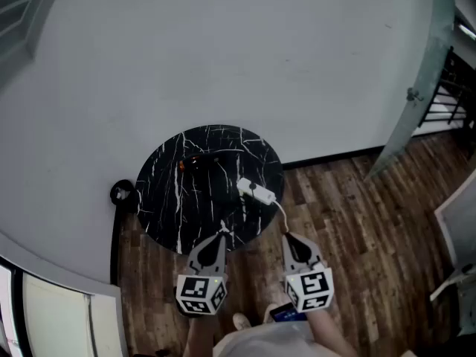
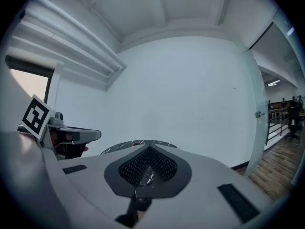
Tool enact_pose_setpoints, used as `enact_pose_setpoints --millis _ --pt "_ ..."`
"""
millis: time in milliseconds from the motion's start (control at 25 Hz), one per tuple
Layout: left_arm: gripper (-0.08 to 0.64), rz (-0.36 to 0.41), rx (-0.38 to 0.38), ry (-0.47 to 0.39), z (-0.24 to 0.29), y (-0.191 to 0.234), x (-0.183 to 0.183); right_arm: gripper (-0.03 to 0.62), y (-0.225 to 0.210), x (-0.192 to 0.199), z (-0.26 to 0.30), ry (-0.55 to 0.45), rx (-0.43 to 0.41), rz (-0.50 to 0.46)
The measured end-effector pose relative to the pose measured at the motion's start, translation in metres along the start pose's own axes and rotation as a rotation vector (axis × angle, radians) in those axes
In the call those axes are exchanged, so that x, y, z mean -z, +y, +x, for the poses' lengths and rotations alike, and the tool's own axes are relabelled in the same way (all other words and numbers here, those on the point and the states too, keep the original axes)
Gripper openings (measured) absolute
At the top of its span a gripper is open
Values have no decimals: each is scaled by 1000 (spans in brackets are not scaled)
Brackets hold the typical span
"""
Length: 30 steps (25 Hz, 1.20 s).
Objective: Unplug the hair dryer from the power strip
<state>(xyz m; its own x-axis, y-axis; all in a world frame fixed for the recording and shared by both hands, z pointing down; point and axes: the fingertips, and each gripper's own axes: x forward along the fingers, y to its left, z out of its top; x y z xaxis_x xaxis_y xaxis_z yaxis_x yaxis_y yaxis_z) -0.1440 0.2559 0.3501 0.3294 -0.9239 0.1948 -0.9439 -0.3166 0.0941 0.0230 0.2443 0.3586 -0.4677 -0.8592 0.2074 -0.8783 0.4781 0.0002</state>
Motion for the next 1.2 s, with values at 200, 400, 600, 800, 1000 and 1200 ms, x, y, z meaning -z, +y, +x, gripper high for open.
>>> enact_pose_setpoints --millis 200,400,600,800,1000,1200 --pt "2 -5 6 6 3 2 4 -3 1 7 3 9 -12 -11" --pt "2 0 14 6 9 1 3 -3 -1 5 4 25 -5 -2" --pt "2 3 20 21 14 0 6 -3 -6 4 8 16 -6 20" --pt "2 5 22 28 21 0 7 -2 -14 4 12 17 6 51" --pt "2 -1 7 37 26 1 8 -2 -21 3 18 22 4 48" --pt "2 21 -25 52 30 3 15 -2 -24 12 22 52 -27 33"
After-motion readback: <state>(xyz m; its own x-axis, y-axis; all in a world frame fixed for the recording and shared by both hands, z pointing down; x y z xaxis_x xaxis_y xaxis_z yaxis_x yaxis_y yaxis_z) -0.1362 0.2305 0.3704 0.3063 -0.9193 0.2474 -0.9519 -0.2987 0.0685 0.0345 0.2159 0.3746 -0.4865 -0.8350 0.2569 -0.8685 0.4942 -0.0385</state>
